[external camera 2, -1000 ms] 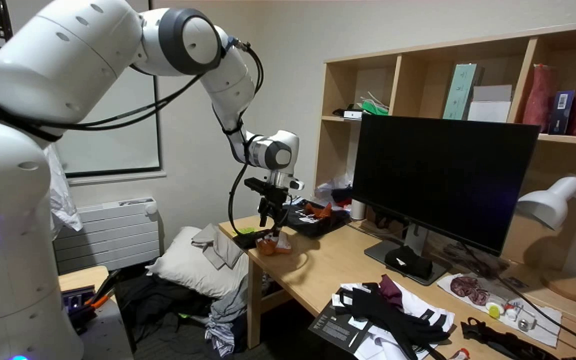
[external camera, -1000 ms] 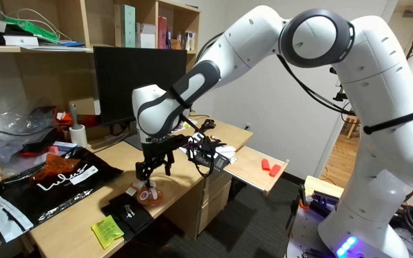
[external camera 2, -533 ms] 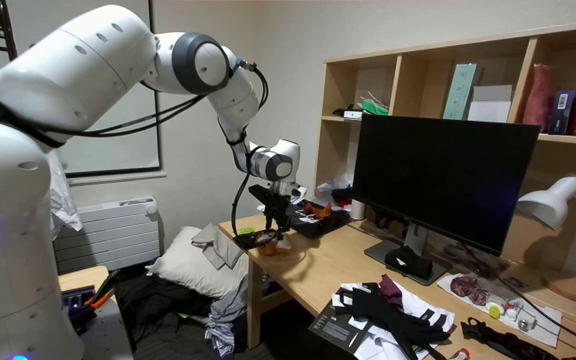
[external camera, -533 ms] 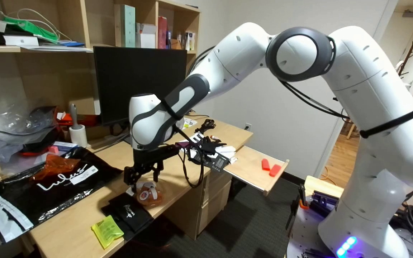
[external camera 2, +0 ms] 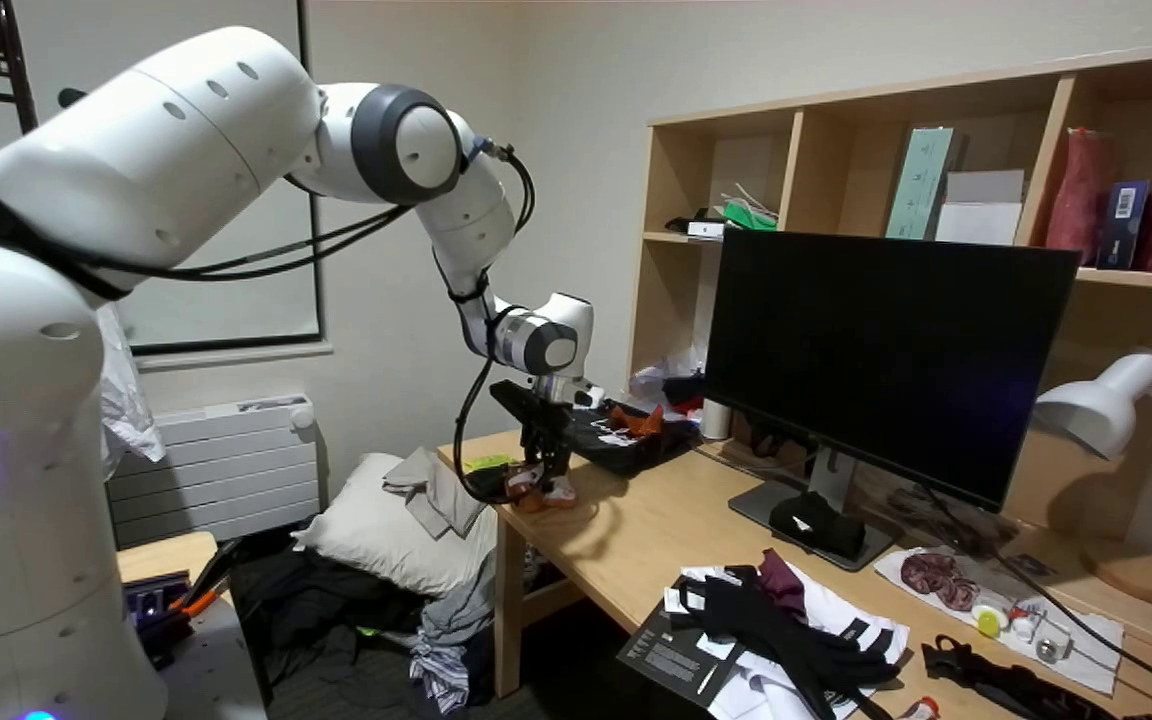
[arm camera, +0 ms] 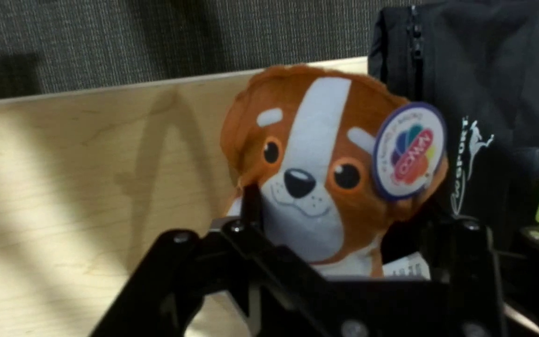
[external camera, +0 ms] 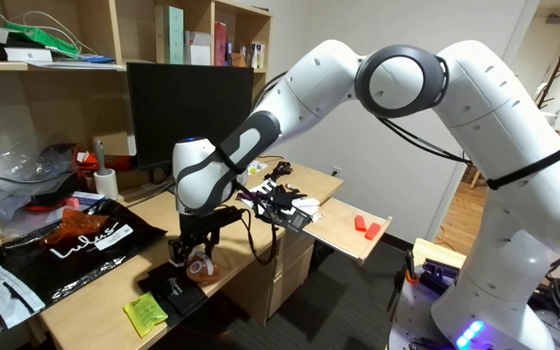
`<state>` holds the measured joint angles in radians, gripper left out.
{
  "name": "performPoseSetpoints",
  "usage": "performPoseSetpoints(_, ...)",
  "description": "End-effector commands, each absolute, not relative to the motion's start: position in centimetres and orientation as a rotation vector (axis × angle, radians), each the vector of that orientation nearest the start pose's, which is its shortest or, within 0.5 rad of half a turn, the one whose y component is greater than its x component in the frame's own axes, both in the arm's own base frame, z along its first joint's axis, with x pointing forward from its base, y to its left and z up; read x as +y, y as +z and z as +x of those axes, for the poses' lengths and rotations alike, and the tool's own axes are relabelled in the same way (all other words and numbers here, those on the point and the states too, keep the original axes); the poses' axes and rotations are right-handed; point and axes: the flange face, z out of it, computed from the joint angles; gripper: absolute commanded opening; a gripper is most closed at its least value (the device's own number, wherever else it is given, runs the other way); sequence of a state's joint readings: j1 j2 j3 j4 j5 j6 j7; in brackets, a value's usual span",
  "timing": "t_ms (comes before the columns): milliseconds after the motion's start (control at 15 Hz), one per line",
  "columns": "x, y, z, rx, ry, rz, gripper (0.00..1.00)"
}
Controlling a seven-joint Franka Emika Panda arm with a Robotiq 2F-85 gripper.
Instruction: Move the object to the right
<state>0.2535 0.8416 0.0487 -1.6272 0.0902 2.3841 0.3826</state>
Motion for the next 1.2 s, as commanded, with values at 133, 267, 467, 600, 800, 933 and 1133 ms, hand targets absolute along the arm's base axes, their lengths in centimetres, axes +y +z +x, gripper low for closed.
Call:
performPoseSetpoints(133, 19.8, 14.3, 64.0, 0.230, 0.173, -3.087, 0.34)
performPoseSetpoints(267, 19.5, 16.4, 63.8, 0.189, 0.183, -3.087, 0.21)
performPoseSetpoints(467, 19.2, 20.8, 62.7, 0.048, 0.244, -3.082, 0.08)
performPoseSetpoints(600, 18.4, 24.2, 61.4, -0.046, 0.259, -3.083, 0.06)
performPoseSetpoints(800, 15.4, 28.0, 58.7, -0.209, 0.288, -3.057, 0.07)
performPoseSetpoints(933, 12.0, 29.7, 57.1, -0.237, 0.298, -3.064, 0.09)
performPoseSetpoints(1133, 5.5, 31.5, 54.7, -0.111, 0.327, -3.097, 0.09)
